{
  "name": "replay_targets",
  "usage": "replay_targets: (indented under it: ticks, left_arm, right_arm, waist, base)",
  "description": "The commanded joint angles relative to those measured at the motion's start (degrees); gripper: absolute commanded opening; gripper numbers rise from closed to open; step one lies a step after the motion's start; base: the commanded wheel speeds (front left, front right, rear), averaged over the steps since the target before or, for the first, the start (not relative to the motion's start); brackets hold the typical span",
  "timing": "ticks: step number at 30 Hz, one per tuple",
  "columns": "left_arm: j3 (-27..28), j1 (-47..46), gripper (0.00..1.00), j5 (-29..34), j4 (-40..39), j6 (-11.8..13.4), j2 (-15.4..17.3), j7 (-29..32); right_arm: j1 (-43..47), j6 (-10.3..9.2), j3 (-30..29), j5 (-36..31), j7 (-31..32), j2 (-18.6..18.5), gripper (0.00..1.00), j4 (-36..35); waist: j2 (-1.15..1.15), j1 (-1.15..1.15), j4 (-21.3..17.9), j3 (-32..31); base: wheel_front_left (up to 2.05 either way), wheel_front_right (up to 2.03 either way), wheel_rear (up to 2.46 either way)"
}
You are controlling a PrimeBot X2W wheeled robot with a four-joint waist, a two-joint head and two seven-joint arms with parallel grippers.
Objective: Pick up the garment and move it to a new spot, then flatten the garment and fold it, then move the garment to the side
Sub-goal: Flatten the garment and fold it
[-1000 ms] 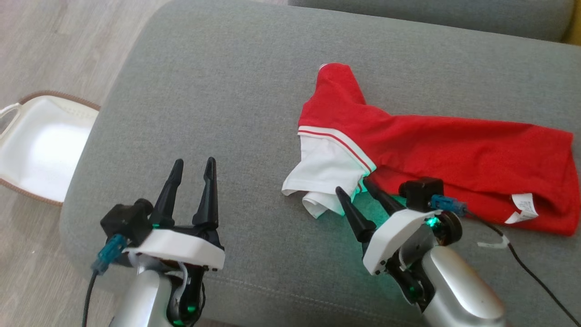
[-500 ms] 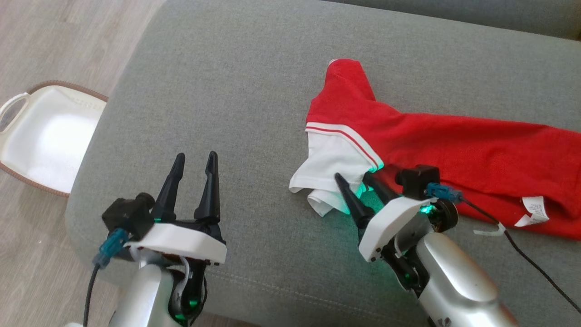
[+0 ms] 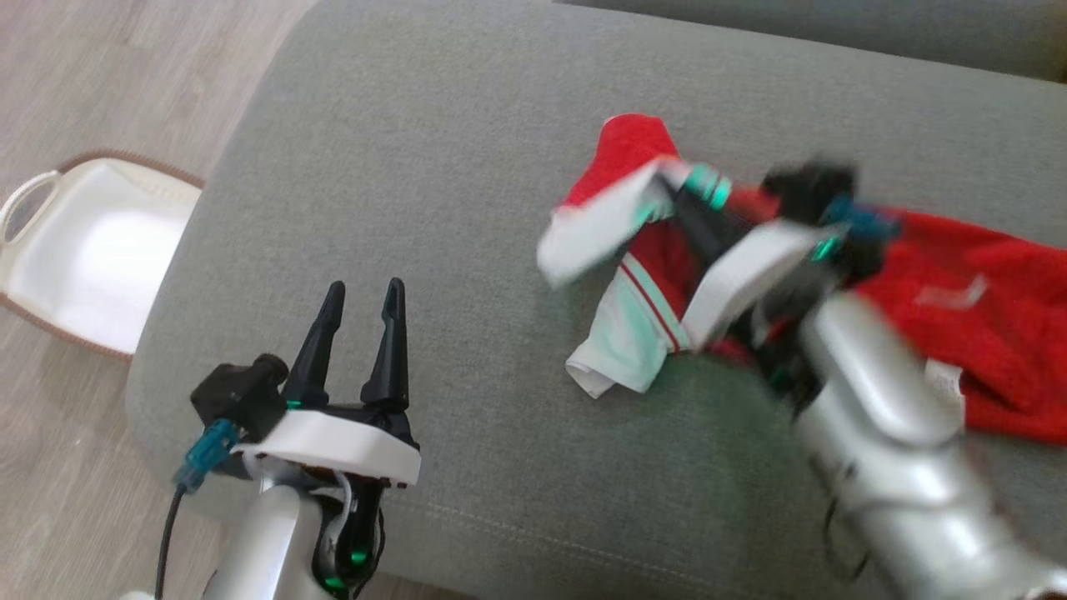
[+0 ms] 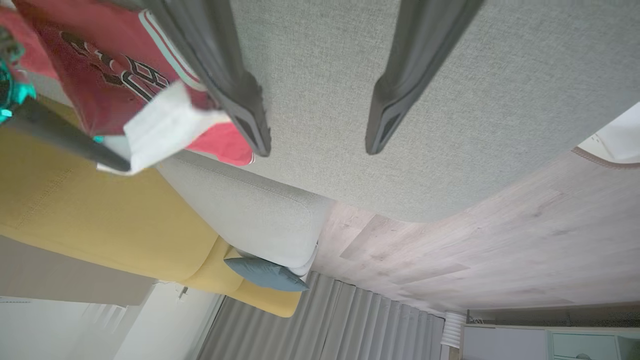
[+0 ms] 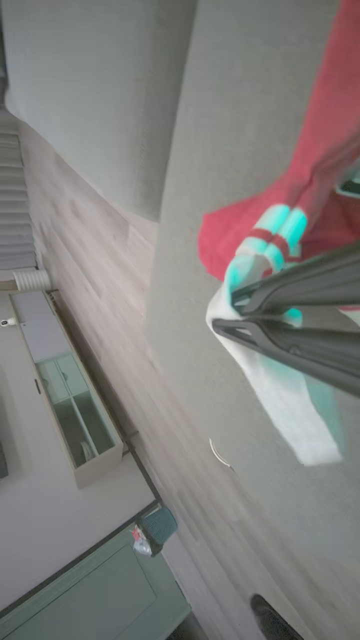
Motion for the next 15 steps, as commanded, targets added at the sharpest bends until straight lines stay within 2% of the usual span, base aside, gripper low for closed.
replay_targets:
  ticks: [1, 4, 6, 11, 15]
  left_arm:
    - [1.37, -2.34, 1.00, -0.67, -2.19, 0.31, 0.44, -0.34]
    - [0.63, -2.72, 1.00, -1.28, -2.22, 0.25, 0.44, -0.34]
    - [-0.07, -3.17, 1.00, -1.75, -2.23, 0.18, 0.44, -0.34]
    - [-2.04, -4.66, 1.00, -2.95, -2.44, 0.06, 0.44, -0.34]
    - [-3.00, -5.43, 1.00, -4.15, -2.64, 0.34, 0.44, -0.34]
  right_arm:
    - [-4.58, 0.37, -1.23, -0.74, 1.59, -0.37, 0.00, -1.82]
    - [-10.34, 0.37, -5.73, -0.83, 5.33, -1.87, 0.00, 0.39]
    - [-14.63, 0.37, -7.63, -2.29, 7.28, -4.28, 0.00, 2.57]
    - [-24.90, 0.37, -7.35, -6.19, 10.03, -11.54, 0.00, 9.37]
    - [-34.07, 0.37, -5.76, -9.62, 9.86, -16.18, 0.00, 15.45]
  waist:
    - [0.00, 0.00, 0.86, 0.77]
    - [0.00, 0.00, 2.22, 1.80]
    - [0.00, 0.00, 3.54, 2.60]
    - [0.00, 0.00, 7.15, 5.14]
    - [0.00, 0.00, 9.21, 7.02]
  base:
    - [0.00, 0.00, 0.00]
    - [0.00, 0.00, 0.00]
    - [0.00, 0.00, 0.00]
    - [0.00, 0.00, 0.00]
    - [0.00, 0.00, 0.00]
